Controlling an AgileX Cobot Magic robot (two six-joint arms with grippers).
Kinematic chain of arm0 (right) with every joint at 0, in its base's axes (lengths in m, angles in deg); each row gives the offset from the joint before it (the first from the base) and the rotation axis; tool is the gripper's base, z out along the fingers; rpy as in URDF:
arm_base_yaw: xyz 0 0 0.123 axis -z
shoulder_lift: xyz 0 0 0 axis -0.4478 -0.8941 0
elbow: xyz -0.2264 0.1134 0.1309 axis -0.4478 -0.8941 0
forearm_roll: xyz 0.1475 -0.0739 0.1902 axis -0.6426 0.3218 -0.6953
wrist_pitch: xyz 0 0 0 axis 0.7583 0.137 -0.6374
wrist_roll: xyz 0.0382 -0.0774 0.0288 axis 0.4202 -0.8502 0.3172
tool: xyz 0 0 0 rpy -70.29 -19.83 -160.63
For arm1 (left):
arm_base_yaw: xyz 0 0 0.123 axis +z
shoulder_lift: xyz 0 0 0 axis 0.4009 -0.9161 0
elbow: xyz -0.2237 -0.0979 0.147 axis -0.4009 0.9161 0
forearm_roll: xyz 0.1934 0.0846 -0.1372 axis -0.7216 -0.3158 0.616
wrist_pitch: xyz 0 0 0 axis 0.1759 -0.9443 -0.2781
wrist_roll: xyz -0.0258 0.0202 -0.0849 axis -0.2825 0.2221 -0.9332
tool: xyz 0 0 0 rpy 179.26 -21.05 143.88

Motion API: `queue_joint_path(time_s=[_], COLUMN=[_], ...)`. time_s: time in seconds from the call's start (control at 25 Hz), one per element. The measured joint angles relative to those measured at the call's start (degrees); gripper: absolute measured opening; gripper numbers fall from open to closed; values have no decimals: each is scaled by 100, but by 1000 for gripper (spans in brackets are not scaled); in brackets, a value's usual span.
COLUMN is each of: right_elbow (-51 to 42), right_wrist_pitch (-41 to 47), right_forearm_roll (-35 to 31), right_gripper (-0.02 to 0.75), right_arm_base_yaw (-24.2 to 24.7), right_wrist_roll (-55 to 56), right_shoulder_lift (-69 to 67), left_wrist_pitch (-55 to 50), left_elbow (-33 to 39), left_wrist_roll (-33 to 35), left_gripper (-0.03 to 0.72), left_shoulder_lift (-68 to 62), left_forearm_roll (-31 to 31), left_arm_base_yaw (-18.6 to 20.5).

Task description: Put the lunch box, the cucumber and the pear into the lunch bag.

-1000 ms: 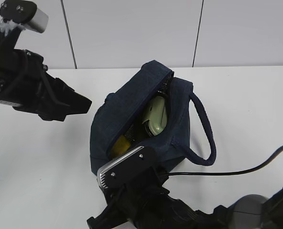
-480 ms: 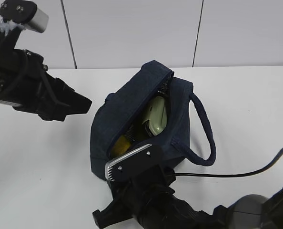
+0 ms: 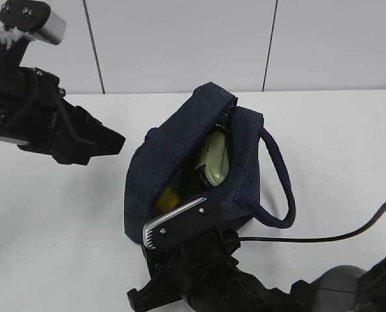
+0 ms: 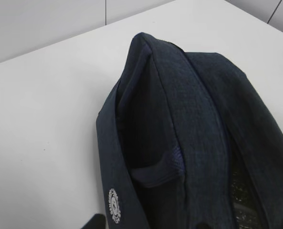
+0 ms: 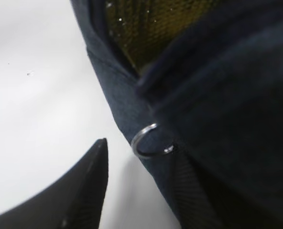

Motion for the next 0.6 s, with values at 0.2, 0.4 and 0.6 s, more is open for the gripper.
queue_joint_path(time_s=[0.2, 0.4, 0.6], right_elbow=[0, 0, 39], right_wrist_pitch=[147, 148, 148], right_forearm_roll=[9, -23, -45], right_gripper=[353, 353, 353], right_arm_base_yaw=[0, 0, 0], right_wrist_roll=[-91, -157, -277], right_shoulder_lift=[27, 27, 27], left_wrist_pitch=[0, 5, 16], left_elbow=[0, 0, 0], left_wrist_roll=[0, 0, 0], left_gripper=[340, 333, 331], left_shoulder_lift=[0, 0, 0], left_forearm_roll=[0, 0, 0], left_arm_base_yaw=[0, 0, 0])
